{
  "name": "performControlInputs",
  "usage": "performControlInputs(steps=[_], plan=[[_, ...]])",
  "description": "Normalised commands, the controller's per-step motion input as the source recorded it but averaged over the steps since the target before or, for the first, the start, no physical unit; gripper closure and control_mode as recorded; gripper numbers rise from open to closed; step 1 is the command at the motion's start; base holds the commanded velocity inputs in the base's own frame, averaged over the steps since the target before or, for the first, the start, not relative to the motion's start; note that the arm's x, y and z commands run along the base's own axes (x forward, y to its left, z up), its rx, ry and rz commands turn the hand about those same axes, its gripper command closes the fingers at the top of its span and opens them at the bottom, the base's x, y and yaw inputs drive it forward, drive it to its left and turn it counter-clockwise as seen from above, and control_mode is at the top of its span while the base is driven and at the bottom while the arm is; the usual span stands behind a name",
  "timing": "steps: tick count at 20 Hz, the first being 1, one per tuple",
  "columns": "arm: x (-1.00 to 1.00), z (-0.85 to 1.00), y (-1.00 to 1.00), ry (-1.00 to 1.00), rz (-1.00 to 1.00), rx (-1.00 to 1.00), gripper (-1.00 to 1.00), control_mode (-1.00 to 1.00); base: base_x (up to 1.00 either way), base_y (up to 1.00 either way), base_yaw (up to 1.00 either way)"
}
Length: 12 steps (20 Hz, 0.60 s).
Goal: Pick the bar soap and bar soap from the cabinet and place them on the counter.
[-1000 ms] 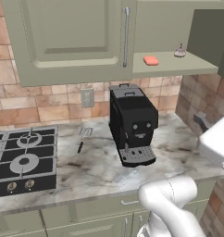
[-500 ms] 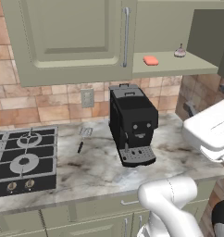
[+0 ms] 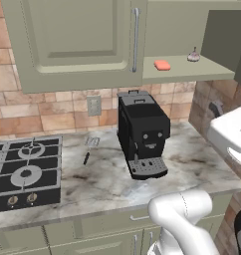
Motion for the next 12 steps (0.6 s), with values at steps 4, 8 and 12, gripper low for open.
performControlInputs(steps=[4, 8, 12], plan=[[0.33, 0.00, -0.13, -0.02, -0.02, 0.06, -1.00, -1.00, 0.00, 0.00, 0.00], [0.36, 0.00, -0.08, 0.00, -0.05, 0.10, -1.00, -1.00, 0.00, 0.00, 0.00], [0.47, 0.00, 0.00, 0.00, -0.07, 0.06, -1.00, -1.00, 0.00, 0.00, 0.00]])
